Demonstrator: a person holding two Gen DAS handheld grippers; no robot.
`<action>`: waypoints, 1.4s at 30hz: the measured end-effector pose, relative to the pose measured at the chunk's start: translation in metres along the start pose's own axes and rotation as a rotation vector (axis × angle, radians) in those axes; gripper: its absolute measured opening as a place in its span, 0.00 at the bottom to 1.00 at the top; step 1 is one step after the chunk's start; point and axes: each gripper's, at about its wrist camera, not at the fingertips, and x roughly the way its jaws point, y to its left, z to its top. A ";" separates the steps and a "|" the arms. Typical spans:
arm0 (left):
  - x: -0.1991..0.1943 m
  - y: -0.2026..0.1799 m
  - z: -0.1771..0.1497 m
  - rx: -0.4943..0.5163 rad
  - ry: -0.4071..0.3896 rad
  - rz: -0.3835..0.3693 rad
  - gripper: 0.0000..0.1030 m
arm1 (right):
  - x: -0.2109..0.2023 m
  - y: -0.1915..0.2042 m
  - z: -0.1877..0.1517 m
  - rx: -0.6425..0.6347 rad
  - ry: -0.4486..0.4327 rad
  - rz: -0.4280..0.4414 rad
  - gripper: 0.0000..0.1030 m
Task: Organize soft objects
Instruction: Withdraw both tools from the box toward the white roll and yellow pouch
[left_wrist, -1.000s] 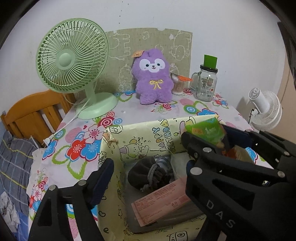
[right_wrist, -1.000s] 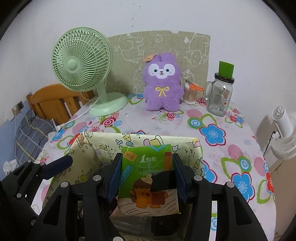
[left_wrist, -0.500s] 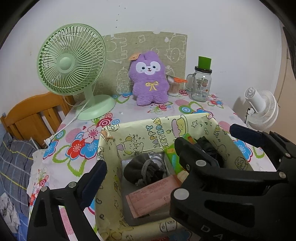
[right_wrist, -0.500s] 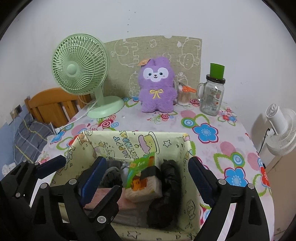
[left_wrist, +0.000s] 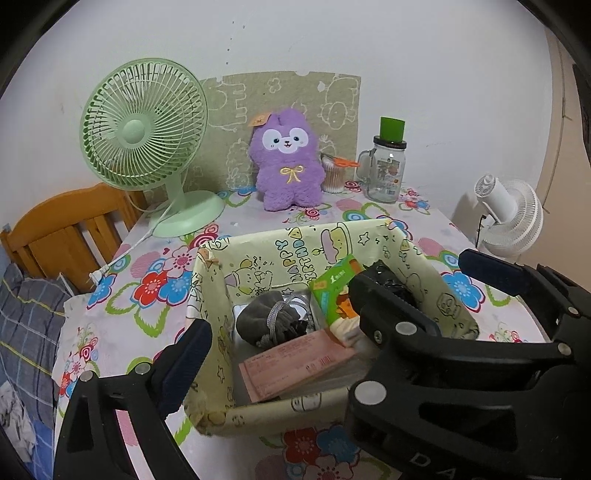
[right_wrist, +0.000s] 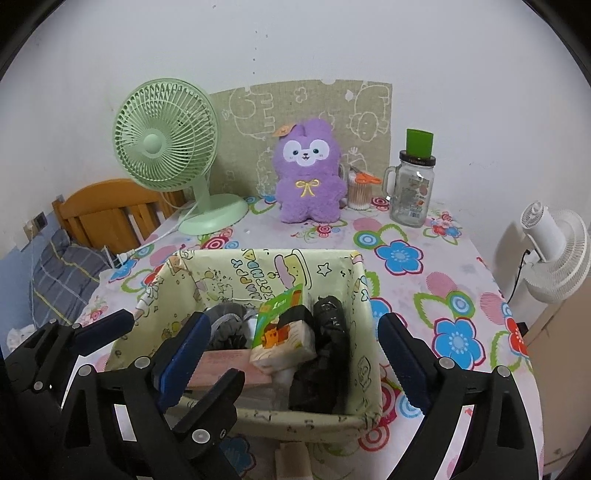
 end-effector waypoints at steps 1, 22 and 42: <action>-0.003 -0.001 -0.001 0.001 -0.003 -0.001 0.95 | -0.003 0.000 -0.001 0.000 -0.002 -0.001 0.91; -0.043 -0.011 -0.023 0.007 -0.042 -0.011 0.97 | -0.048 0.005 -0.020 -0.017 -0.042 -0.001 0.92; -0.066 -0.025 -0.056 -0.006 -0.032 -0.044 0.98 | -0.075 -0.003 -0.053 -0.017 -0.041 -0.005 0.92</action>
